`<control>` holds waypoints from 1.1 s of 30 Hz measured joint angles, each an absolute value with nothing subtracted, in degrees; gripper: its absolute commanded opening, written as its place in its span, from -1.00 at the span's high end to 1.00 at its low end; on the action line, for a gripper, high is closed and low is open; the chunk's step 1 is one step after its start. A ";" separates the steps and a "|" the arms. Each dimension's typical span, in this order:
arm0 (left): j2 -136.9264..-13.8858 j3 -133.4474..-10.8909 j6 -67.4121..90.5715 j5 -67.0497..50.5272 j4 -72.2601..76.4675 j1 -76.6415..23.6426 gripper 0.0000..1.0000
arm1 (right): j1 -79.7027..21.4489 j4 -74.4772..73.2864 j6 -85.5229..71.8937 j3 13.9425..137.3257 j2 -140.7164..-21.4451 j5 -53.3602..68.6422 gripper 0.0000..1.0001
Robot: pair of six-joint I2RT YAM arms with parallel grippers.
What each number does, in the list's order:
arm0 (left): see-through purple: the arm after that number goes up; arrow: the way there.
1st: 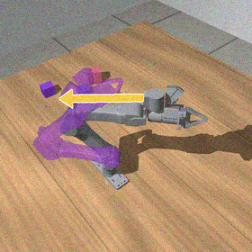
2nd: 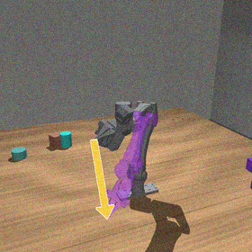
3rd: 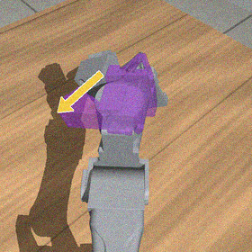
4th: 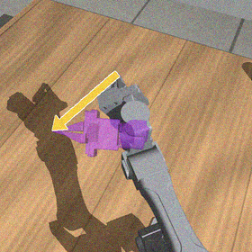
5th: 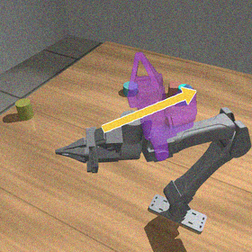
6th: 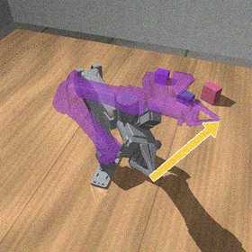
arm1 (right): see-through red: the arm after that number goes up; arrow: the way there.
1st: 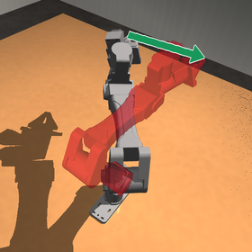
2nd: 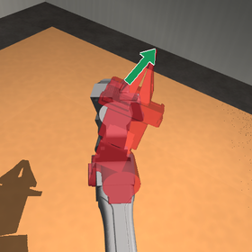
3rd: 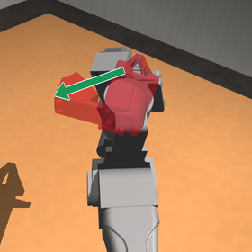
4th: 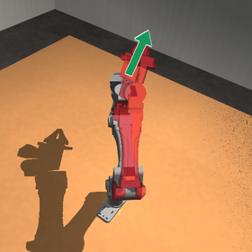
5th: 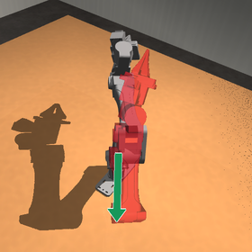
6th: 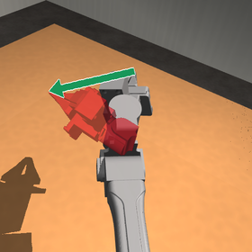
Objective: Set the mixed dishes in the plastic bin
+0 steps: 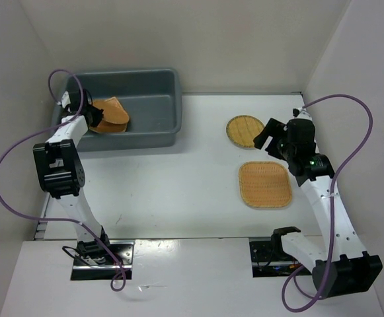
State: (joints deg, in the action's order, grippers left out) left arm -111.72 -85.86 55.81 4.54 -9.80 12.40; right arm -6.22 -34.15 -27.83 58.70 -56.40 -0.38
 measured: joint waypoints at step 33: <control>-98.26 -92.95 42.72 6.09 -10.15 15.81 -1.00 | -5.74 -36.12 -27.18 58.70 -56.64 -2.07 -0.69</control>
